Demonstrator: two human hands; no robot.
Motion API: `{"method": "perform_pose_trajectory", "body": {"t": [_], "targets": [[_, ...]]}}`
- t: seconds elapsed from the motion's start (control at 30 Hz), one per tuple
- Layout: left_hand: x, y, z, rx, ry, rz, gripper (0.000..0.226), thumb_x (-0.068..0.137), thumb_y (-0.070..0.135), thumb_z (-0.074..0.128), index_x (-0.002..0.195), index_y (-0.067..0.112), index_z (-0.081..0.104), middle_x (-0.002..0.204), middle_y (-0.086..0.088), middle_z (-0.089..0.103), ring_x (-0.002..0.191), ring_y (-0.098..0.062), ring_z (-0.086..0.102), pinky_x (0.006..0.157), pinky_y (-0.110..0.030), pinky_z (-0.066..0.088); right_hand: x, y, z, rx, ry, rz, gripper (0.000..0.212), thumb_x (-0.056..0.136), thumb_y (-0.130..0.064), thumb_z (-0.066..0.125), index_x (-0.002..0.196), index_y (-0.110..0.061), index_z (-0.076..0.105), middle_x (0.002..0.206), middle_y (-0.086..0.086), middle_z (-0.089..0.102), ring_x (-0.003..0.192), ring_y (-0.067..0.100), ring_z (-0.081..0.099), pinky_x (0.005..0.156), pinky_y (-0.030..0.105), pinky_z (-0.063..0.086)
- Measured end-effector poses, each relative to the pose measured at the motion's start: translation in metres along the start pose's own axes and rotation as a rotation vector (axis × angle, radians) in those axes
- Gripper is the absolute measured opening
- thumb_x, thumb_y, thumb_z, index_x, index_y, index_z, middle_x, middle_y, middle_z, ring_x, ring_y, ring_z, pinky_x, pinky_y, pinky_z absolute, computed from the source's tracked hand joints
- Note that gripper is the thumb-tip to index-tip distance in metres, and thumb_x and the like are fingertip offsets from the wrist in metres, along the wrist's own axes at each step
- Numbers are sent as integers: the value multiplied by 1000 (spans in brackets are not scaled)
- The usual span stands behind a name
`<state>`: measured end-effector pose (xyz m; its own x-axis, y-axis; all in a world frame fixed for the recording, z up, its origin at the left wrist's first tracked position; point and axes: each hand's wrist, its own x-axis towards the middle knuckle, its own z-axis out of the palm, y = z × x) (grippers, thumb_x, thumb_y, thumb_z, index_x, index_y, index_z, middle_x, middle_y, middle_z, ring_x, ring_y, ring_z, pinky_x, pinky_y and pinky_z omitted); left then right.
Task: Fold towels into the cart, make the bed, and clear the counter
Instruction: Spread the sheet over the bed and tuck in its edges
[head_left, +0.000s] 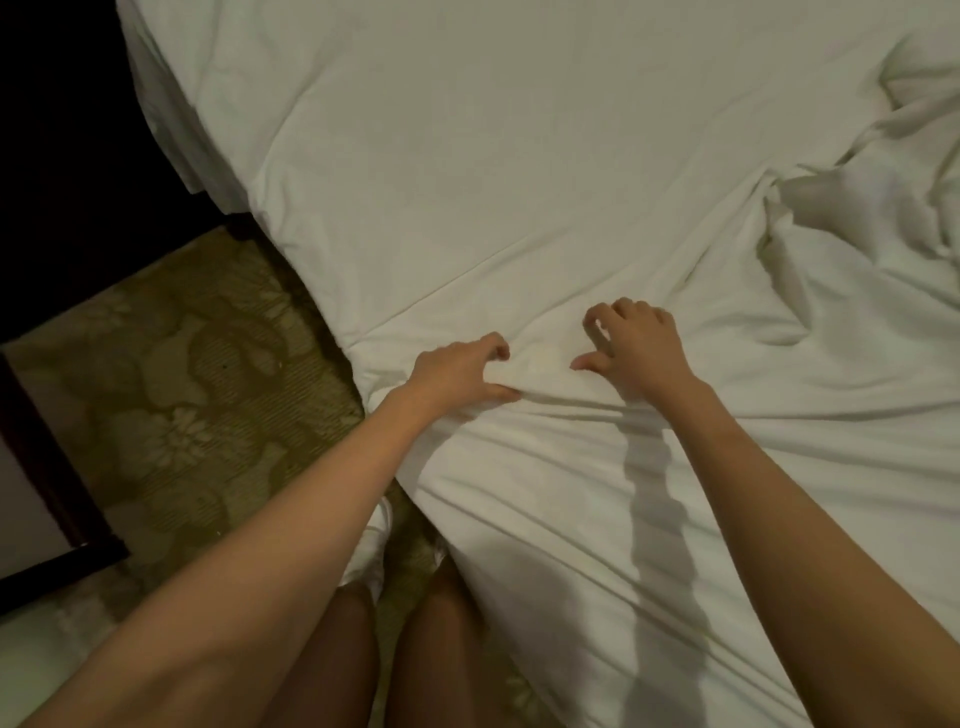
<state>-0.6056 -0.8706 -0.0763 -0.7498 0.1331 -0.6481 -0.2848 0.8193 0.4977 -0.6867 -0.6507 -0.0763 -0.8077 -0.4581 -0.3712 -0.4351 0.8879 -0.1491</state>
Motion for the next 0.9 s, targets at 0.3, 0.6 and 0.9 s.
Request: {"method": "perform_pose_trajectory", "body": {"t": [0.3, 0.6, 0.9], "targets": [[1, 24, -19, -494, -173, 23, 10, 85, 25, 66, 94, 25, 63, 92, 8, 63, 83, -9, 57, 68, -17, 40, 15, 11, -39, 224, -31, -132, 47, 87, -51, 53, 57, -18, 37, 55, -2, 41, 68, 27, 48, 66, 35, 33], [17, 7, -72, -510, 159, -61, 19, 90, 31, 61, 99, 15, 66, 95, 3, 66, 92, -17, 60, 76, -29, 44, 81, -4, -74, 260, 28, -155, 35, 96, -39, 48, 79, -10, 42, 67, 5, 45, 74, 30, 50, 57, 34, 25], [12, -18, -26, -185, 48, -256, 53, 87, 63, 47, 102, 15, 62, 98, 1, 63, 99, -21, 58, 68, -30, 37, 70, -1, -26, 165, -146, -120, 38, 95, -48, 46, 82, -12, 41, 77, 6, 50, 82, 32, 56, 61, 34, 27]]}}
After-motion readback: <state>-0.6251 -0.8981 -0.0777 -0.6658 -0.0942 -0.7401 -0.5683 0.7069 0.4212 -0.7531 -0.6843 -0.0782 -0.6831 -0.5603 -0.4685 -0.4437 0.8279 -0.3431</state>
